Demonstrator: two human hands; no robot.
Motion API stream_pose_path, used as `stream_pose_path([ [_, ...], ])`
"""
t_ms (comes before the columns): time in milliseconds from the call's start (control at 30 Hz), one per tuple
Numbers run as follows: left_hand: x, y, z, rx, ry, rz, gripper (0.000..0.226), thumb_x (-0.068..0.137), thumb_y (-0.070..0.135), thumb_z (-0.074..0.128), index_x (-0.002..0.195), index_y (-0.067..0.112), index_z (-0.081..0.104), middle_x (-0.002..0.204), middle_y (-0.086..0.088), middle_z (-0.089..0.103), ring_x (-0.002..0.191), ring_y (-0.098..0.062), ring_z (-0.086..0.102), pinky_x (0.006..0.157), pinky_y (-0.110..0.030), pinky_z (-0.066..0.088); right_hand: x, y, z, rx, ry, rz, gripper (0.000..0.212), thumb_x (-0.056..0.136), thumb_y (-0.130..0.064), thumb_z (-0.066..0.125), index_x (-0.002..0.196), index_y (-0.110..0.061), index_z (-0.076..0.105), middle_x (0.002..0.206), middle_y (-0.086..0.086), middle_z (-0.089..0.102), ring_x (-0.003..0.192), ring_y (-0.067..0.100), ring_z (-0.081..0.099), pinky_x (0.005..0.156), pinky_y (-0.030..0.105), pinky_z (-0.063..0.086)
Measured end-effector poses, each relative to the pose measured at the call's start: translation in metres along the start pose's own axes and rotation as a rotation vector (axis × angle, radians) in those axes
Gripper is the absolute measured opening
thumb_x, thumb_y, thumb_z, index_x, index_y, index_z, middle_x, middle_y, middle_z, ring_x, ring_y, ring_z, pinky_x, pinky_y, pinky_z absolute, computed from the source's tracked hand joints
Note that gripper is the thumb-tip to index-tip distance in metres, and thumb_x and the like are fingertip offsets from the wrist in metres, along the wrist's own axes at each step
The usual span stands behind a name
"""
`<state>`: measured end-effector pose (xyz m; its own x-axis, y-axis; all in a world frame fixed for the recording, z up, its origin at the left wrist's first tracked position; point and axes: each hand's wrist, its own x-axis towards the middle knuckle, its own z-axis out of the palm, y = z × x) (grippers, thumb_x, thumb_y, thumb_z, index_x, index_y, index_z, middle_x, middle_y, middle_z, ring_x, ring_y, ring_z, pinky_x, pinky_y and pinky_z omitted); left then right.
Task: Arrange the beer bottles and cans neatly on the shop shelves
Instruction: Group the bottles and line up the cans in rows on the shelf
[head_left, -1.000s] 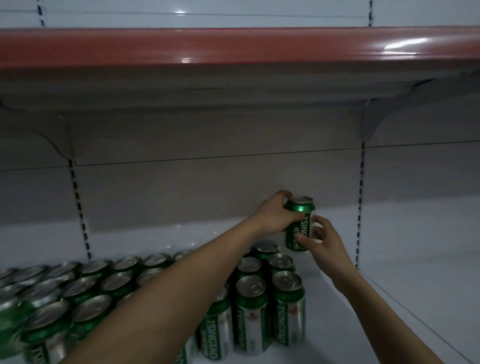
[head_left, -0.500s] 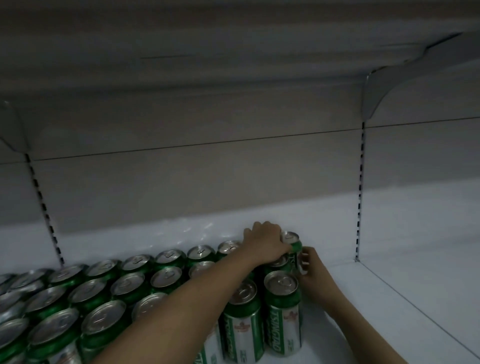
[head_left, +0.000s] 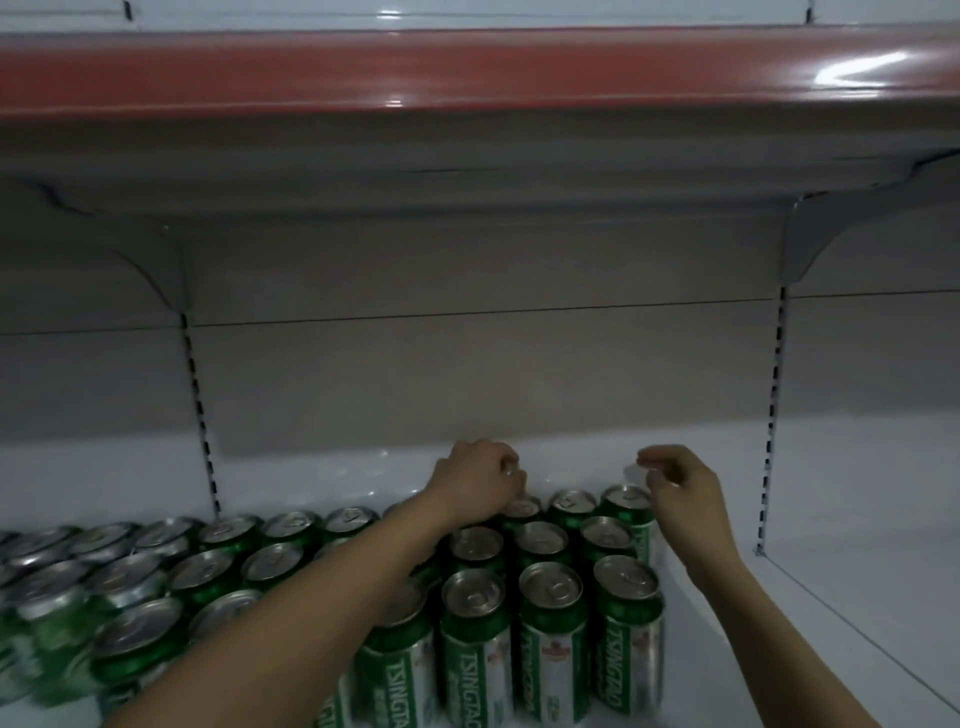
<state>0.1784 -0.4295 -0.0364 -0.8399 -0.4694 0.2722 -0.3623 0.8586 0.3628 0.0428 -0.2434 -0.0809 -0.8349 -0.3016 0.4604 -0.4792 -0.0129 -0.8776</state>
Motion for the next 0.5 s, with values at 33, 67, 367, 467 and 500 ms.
stream_pose_path([
  [33,-0.007,-0.010,-0.008,-0.011,0.014,-0.016,0.039,0.094,0.040,0.052,0.128,0.022,0.062,0.130,-0.001,0.061,0.121,-0.026,0.053,0.101,-0.042,0.045,-0.002,-0.014,0.010,0.016,-0.027,-0.036,0.020,0.096,-0.001,0.051,0.099,-0.014,0.066,0.099,0.006,0.069,0.082,0.012,0.062,0.064,0.022,0.047],
  [67,-0.015,-0.020,-0.016,-0.022,0.032,-0.032,0.039,0.093,0.040,0.052,0.127,0.023,0.062,0.129,0.000,0.062,0.119,-0.025,0.054,0.100,-0.041,0.045,-0.005,-0.028,0.021,0.023,-0.078,-0.071,0.017,0.096,-0.004,0.054,0.093,-0.016,0.066,0.093,0.004,0.069,0.083,0.017,0.064,0.065,0.025,0.049],
  [367,-0.105,-0.132,-0.103,-0.021,0.199,-0.256,0.036,0.093,0.042,0.055,0.123,0.024,0.064,0.124,0.001,0.064,0.110,-0.021,0.059,0.098,-0.037,0.048,-0.085,-0.126,0.177,-0.014,-0.682,-0.277,0.012,0.096,-0.016,0.060,0.090,-0.012,0.069,0.083,0.002,0.072,0.075,0.018,0.068,0.070,0.032,0.057],
  [467,-0.156,-0.184,-0.135,-0.019,0.276,-0.360,0.034,0.093,0.038,0.055,0.122,0.022,0.065,0.124,0.000,0.065,0.108,-0.022,0.060,0.096,-0.038,0.049,-0.129,-0.156,0.242,0.000,-0.832,-0.331,0.015,0.097,-0.012,0.058,0.085,-0.014,0.068,0.081,0.001,0.071,0.068,0.010,0.064,0.066,0.026,0.052],
  [500,-0.174,-0.204,-0.145,-0.022,0.296,-0.396,0.034,0.093,0.037,0.055,0.121,0.021,0.066,0.122,0.001,0.066,0.107,-0.022,0.062,0.094,-0.036,0.050,-0.147,-0.167,0.264,0.014,-0.886,-0.339,0.017,0.097,-0.012,0.058,0.084,-0.016,0.067,0.081,0.001,0.071,0.067,0.010,0.063,0.065,0.025,0.051],
])
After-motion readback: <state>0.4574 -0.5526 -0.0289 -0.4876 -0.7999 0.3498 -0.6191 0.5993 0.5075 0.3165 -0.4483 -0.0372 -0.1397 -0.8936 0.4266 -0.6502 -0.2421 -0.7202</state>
